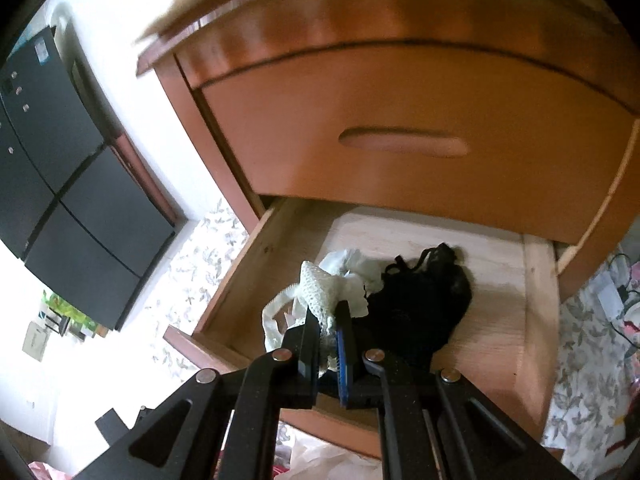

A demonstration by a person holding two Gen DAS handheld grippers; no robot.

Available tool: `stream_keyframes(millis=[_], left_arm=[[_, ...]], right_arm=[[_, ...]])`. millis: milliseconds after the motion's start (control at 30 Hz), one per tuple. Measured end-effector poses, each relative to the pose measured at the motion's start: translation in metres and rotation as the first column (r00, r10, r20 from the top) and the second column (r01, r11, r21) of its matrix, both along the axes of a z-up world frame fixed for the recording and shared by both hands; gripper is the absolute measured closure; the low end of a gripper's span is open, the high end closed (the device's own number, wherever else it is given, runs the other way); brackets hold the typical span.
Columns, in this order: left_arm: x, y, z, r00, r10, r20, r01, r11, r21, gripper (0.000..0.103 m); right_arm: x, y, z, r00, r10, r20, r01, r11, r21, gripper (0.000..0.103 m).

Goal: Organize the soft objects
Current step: 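Lift the pale green lace cloth up out of the drawer with the right tool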

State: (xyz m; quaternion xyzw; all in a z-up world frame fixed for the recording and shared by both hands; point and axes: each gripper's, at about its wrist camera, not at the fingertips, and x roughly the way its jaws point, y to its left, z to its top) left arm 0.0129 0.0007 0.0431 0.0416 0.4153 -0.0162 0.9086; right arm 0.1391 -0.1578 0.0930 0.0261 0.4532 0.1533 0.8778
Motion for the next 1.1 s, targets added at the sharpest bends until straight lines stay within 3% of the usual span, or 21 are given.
stream_keyframes(millis=[700, 1100], left_arm=[[-0.009, -0.007, 0.006, 0.999, -0.003, 0.051, 0.001, 0.999, 0.039, 0.000], [-0.015, -0.006, 0.011, 0.997, 0.003, 0.082, -0.006, 0.999, 0.033, 0.000]], right_arm=[[-0.056, -0.029, 0.058, 0.990, -0.035, 0.135, 0.028, 0.998, 0.055, 0.096], [-0.093, -0.032, 0.109, 0.965, -0.042, 0.261, 0.031, 0.998, 0.048, 0.096]])
